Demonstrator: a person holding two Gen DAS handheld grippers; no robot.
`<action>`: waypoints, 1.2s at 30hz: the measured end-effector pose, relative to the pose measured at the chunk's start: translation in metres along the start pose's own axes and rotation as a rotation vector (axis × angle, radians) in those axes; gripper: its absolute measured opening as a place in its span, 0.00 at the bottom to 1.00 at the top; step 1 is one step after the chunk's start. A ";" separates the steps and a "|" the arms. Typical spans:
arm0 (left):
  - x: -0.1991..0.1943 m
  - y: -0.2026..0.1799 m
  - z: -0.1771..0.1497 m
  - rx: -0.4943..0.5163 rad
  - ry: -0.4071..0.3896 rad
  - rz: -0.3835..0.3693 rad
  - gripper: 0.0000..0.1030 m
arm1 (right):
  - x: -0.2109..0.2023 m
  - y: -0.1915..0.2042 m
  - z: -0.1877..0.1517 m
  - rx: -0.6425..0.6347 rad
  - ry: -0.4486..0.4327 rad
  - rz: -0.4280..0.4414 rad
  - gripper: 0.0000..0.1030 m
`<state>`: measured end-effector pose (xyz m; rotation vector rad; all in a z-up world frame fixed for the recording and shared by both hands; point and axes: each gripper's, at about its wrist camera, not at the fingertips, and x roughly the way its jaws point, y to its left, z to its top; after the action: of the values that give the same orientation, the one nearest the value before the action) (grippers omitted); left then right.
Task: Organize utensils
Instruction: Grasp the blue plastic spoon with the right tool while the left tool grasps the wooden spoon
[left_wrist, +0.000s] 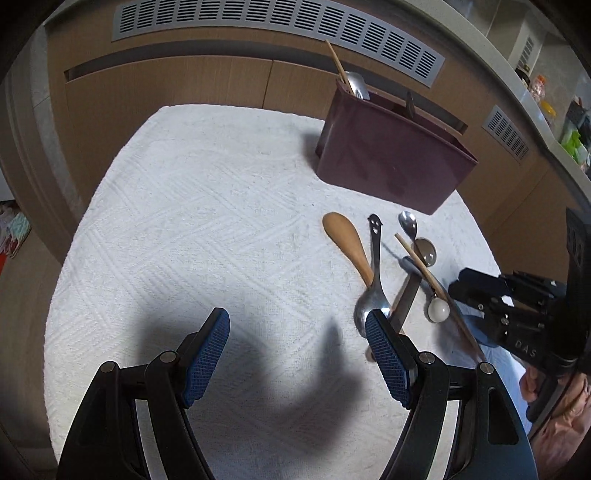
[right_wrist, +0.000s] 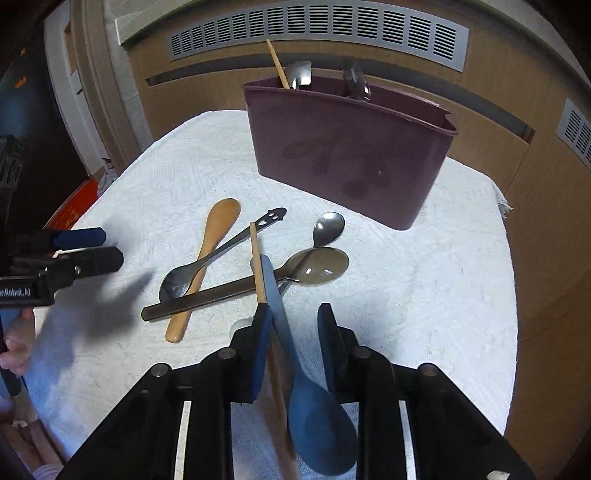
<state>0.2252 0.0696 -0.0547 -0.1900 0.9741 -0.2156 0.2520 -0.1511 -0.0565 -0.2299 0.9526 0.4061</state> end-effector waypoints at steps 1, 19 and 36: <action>0.001 0.000 -0.001 0.003 0.006 -0.001 0.74 | 0.002 0.001 0.000 -0.010 0.002 -0.008 0.21; 0.010 -0.008 0.000 0.020 0.045 0.003 0.74 | 0.009 -0.010 0.007 0.103 0.025 0.106 0.09; 0.091 -0.063 0.079 0.088 0.244 0.052 0.39 | -0.040 -0.045 -0.014 0.260 -0.119 0.119 0.09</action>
<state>0.3349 -0.0107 -0.0680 -0.0578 1.2078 -0.2368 0.2405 -0.2062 -0.0309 0.0865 0.8942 0.3958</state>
